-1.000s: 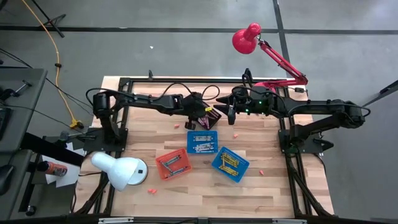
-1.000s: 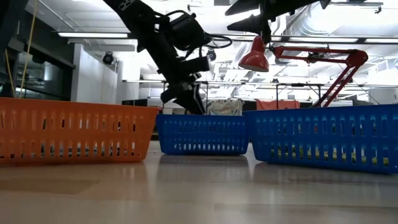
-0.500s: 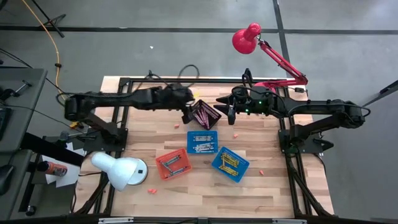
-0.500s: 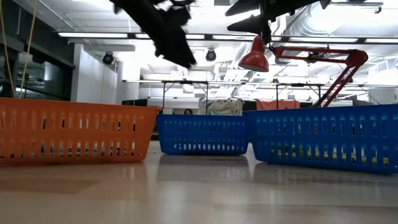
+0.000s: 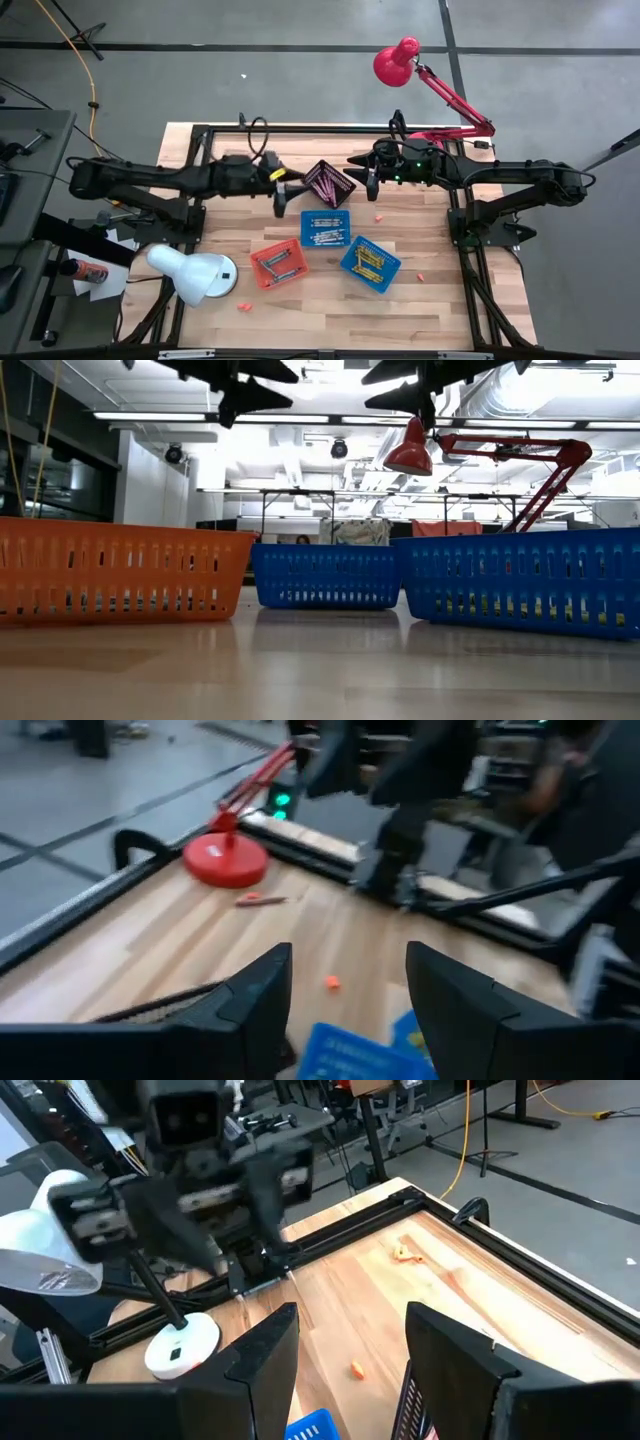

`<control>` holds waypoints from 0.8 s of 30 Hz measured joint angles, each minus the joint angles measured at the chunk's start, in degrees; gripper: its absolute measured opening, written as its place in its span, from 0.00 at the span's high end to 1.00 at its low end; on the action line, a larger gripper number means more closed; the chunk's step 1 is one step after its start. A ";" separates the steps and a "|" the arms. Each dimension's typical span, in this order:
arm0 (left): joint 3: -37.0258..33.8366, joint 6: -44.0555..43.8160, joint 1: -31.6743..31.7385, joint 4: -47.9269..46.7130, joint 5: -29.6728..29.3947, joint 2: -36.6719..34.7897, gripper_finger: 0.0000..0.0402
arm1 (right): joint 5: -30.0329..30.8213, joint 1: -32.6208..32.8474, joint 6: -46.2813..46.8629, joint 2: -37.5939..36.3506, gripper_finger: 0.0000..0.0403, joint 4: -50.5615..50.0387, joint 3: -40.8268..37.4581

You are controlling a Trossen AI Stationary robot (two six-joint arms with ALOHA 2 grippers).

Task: Sort crayons
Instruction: Put the pink crayon into the black bin

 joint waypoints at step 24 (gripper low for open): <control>-6.72 21.58 -5.78 9.97 -3.08 -6.73 0.54 | -1.53 0.16 -4.47 0.00 0.55 2.62 0.00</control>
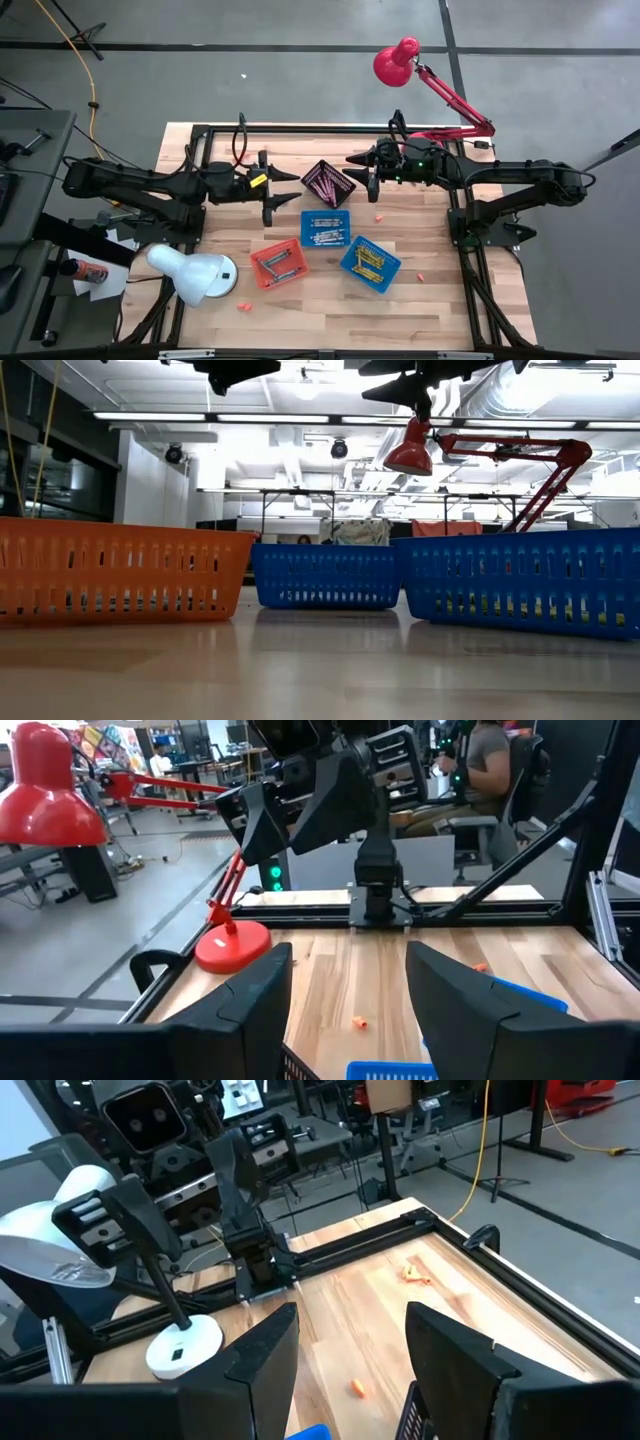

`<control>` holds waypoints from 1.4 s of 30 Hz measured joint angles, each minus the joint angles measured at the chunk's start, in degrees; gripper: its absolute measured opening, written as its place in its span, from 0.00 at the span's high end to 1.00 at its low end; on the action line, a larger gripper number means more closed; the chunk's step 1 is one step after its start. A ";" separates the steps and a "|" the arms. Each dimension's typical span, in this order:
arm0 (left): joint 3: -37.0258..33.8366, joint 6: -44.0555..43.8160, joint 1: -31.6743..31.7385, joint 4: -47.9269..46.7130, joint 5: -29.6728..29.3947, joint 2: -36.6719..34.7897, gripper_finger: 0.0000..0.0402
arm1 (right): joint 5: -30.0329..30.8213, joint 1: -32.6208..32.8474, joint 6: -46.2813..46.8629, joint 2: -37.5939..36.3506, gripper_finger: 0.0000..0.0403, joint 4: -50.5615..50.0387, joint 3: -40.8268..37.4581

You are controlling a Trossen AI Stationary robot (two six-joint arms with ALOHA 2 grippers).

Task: Sort crayons
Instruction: Put the pink crayon into the black bin

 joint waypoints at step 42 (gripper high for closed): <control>0.00 -4.51 0.00 -4.09 -2.99 0.04 0.54 | 3.88 -27.92 3.52 11.77 0.55 -57.95 -5.25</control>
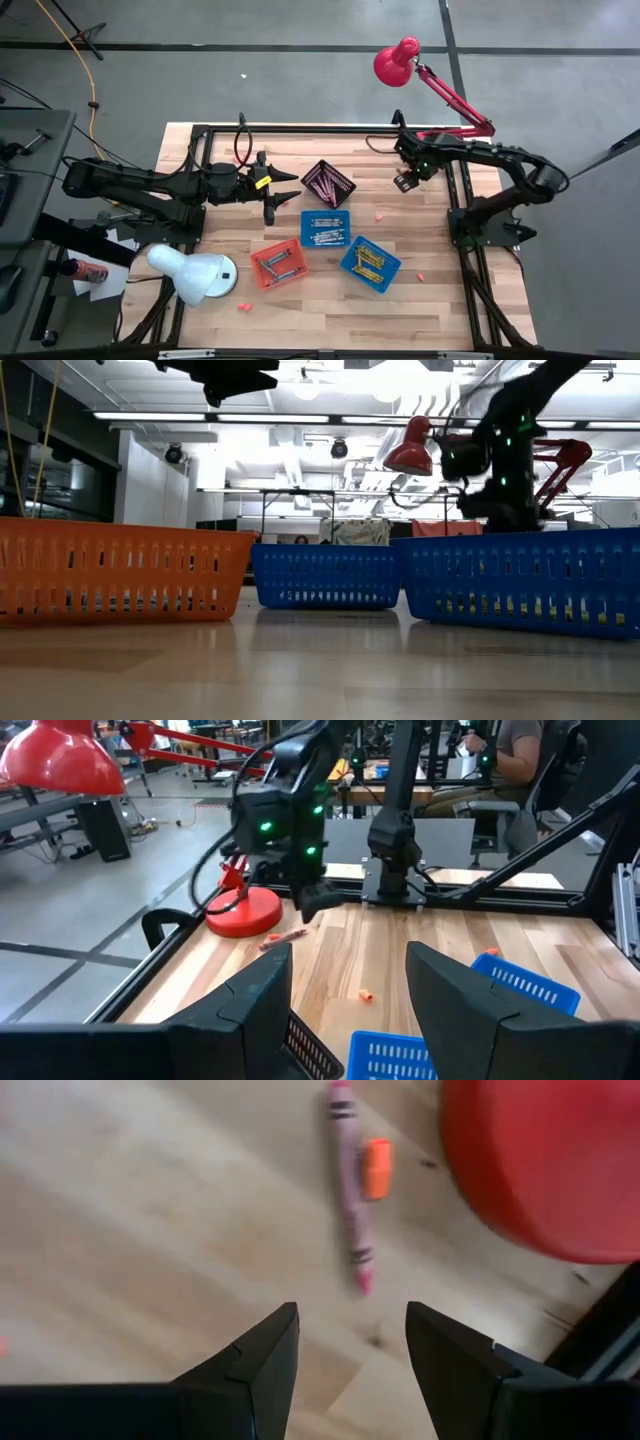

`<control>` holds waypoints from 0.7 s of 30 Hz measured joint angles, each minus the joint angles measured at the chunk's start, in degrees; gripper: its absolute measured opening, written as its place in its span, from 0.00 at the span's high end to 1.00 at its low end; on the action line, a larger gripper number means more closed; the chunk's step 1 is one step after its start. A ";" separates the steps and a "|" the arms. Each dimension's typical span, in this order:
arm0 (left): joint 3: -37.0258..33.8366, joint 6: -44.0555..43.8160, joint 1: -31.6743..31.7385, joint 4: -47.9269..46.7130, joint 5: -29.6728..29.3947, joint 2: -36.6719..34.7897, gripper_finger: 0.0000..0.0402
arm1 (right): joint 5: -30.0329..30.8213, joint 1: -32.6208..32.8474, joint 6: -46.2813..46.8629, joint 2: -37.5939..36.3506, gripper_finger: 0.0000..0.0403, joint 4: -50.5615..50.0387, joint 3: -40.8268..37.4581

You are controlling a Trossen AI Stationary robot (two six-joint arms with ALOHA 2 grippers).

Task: Sort crayons
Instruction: Put the pink crayon into the black bin

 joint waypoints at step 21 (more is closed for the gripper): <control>0.02 -3.00 -0.02 -0.01 -0.02 0.00 0.54 | -5.05 -7.88 -12.11 13.31 0.60 10.14 -2.51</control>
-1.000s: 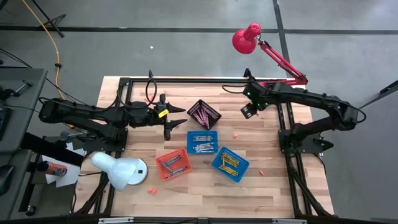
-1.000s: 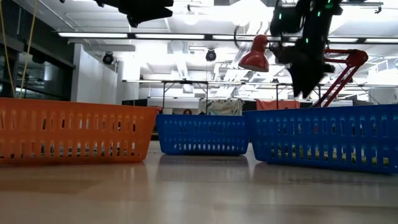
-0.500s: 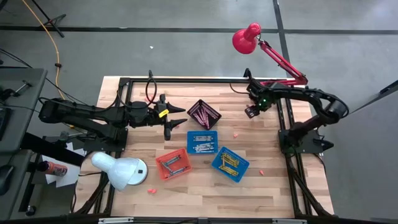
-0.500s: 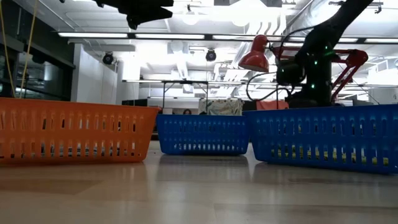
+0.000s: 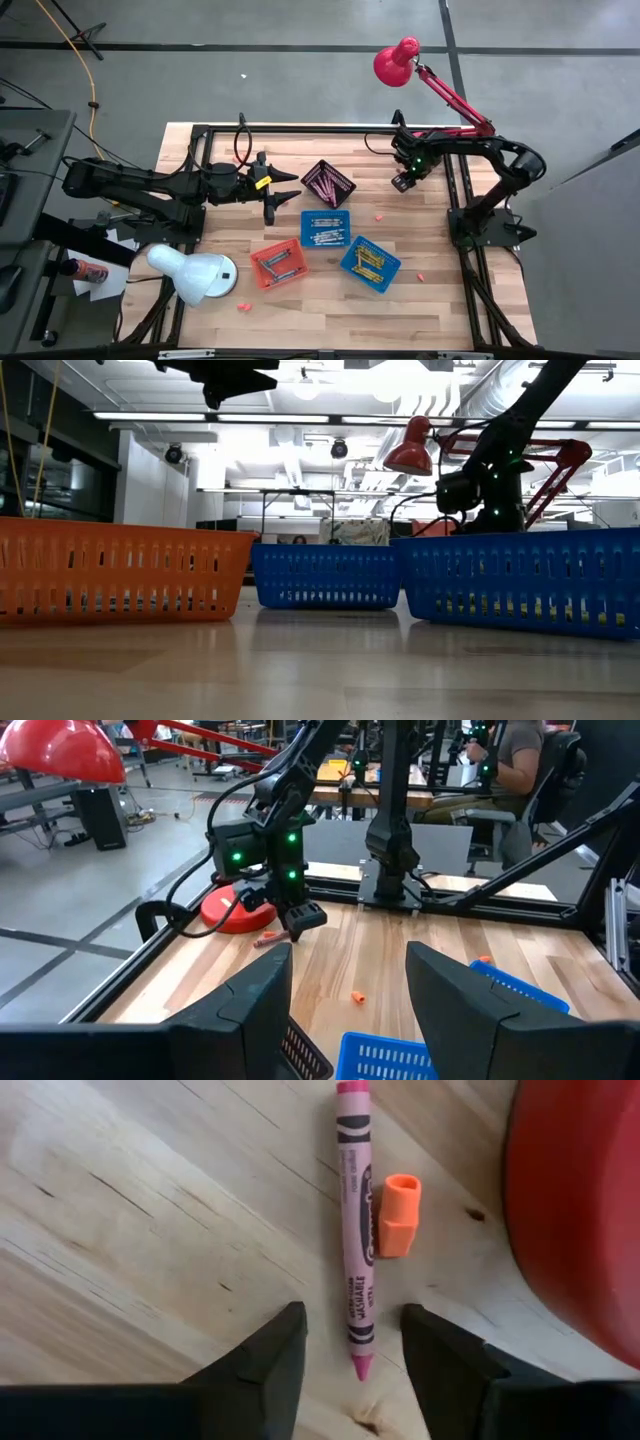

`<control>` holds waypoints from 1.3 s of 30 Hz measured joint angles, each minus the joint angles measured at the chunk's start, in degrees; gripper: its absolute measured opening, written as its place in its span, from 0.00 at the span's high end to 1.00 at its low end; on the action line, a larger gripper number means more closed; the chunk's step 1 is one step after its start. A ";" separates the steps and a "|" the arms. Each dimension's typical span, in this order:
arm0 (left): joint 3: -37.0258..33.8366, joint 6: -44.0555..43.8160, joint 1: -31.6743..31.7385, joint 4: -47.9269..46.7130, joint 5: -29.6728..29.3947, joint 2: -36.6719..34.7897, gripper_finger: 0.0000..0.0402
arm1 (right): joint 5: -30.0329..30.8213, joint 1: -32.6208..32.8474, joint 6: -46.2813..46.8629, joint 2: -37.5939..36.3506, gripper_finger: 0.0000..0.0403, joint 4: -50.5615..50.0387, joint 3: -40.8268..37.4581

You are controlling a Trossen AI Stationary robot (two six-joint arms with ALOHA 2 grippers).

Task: Sort crayons
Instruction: Put the pink crayon into the black bin

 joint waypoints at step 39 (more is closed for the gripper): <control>0.09 -0.04 2.08 1.24 -0.96 -8.52 0.54 | -2.77 43.17 20.49 -14.71 1.00 53.06 -0.61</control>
